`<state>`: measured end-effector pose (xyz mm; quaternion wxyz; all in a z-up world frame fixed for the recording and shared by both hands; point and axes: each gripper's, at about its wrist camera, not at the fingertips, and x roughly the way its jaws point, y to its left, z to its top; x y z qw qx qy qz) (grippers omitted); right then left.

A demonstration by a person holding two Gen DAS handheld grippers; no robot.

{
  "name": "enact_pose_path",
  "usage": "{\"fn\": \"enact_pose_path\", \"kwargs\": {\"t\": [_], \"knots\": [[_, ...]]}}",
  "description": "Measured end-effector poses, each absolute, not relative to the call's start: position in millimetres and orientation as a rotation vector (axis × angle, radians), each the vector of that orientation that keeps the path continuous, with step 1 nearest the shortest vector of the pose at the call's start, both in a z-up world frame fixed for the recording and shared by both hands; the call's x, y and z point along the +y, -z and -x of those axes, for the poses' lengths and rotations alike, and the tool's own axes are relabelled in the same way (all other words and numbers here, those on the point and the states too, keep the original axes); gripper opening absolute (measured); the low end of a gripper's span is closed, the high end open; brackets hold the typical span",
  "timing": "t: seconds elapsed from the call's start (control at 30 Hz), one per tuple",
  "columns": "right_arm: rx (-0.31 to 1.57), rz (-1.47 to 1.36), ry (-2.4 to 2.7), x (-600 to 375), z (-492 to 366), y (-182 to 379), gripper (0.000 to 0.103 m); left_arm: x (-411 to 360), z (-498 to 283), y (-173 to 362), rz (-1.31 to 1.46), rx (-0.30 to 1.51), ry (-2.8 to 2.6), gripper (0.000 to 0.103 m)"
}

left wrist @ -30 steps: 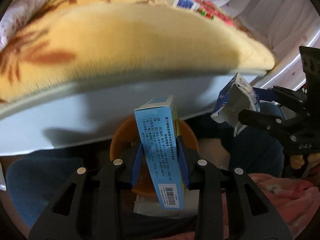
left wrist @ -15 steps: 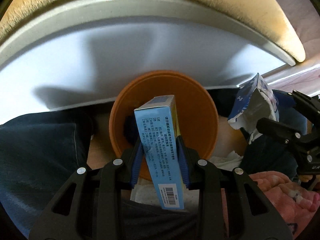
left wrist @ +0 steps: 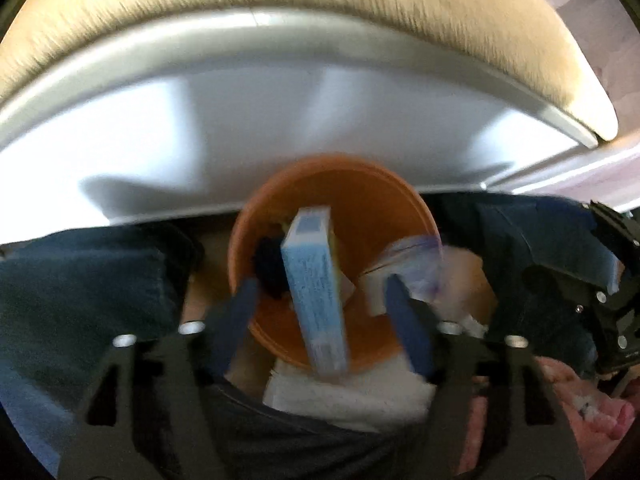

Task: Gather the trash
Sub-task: 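Lower both boxes into the orange bin and open both tools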

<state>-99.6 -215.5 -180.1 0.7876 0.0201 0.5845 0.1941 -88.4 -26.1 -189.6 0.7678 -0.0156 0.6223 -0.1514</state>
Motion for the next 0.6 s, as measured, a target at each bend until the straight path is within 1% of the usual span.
{"fn": "enact_pose_path", "kwargs": {"t": [0.2,0.6], "knots": [[1.236,-0.053,-0.412,-218.4,103.4,172.4,0.087,-23.3,87.2,178.5,0.036,1.326,0.305,0.075],[1.224,-0.054,-0.402,-219.1,103.9,170.4,0.087,-20.9,86.5,176.8,0.042,1.325,0.301,0.076]]}}
